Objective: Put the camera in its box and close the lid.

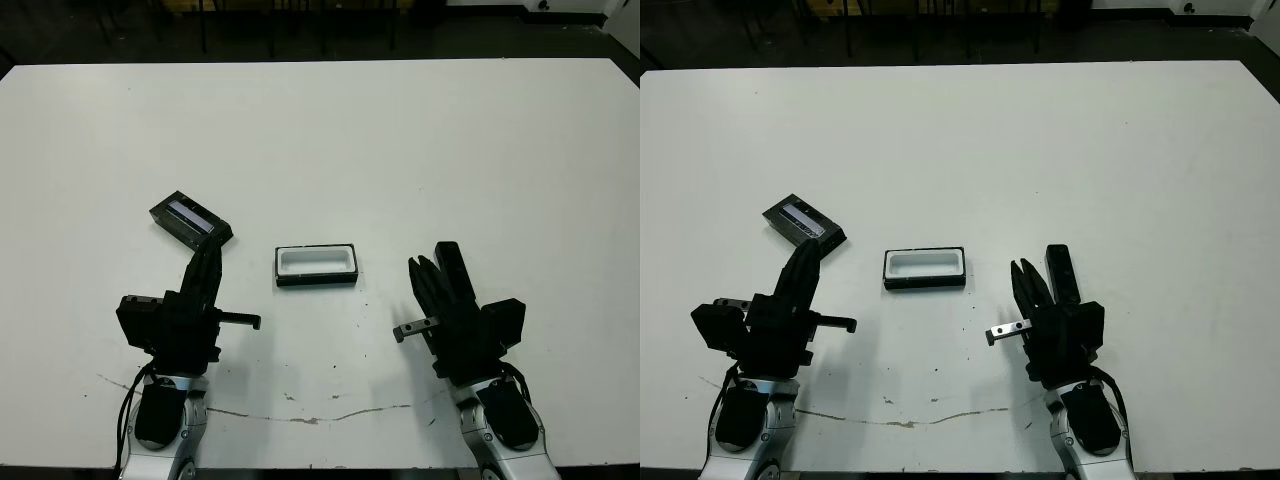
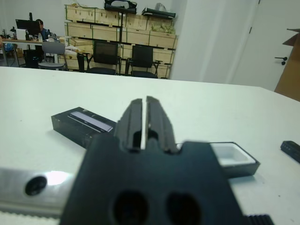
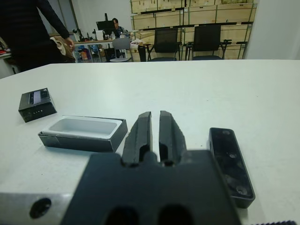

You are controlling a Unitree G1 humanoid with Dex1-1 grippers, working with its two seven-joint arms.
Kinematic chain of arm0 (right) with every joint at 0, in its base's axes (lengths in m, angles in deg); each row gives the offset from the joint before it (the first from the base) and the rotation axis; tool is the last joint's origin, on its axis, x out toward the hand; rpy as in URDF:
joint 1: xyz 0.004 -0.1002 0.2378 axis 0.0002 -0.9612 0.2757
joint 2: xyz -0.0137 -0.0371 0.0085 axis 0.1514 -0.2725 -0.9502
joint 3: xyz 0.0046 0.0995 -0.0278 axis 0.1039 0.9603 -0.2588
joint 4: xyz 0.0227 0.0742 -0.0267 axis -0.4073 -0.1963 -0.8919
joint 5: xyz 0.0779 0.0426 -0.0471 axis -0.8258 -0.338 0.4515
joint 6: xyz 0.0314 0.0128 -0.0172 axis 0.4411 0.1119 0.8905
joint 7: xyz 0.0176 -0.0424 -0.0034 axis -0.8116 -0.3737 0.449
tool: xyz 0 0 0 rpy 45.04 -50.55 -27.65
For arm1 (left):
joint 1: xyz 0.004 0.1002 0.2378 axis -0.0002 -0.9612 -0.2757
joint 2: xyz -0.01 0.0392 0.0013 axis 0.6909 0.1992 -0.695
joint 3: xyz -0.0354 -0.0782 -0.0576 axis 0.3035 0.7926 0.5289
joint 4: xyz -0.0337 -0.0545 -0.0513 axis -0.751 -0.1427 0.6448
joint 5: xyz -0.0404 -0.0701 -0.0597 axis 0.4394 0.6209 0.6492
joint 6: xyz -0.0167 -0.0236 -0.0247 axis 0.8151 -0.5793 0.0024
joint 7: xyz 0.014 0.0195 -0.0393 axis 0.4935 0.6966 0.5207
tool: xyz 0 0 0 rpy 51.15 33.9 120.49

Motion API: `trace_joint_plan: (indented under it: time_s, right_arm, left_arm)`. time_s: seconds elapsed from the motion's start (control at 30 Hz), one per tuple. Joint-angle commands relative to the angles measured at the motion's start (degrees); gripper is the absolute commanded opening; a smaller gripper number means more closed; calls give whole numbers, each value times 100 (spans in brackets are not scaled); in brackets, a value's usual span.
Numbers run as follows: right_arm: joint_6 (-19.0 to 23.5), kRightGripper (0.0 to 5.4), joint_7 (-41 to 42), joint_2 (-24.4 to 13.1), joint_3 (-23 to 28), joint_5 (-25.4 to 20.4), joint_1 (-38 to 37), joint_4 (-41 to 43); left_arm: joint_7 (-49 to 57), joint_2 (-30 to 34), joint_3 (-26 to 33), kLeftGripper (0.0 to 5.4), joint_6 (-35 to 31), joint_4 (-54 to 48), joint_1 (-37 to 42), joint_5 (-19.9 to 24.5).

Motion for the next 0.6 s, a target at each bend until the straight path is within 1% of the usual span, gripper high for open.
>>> trace_joint_plan:
  time_s: [0.03, 0.3, 0.37, 0.43, 0.5, 0.6]
  right_arm:
    - [99, 0, -18, -122, 43, 24, -431, -36]
    - [115, 0, -11, -135, 79, 1, -432, 4]
    - [161, 0, -43, -126, 116, -22, -459, 150]
    - [98, 0, -96, -145, 197, 47, -470, 367]
    - [218, 0, -189, -180, 286, 178, -508, 751]
    - [593, 0, -307, -237, 428, 377, -577, 1391]
  left_arm:
    - [13, 22, 29, 1, -77, 81, -482, 54]
    - [23, 13, 15, 1, -123, 46, -494, 60]
    - [16, 29, 25, 1, -91, 54, -491, 41]
    - [17, 36, 39, 1, -100, 42, -485, 47]
    - [26, 23, 49, 1, -135, 25, -474, 74]
    - [40, 19, 34, 1, -177, 3, -455, 64]
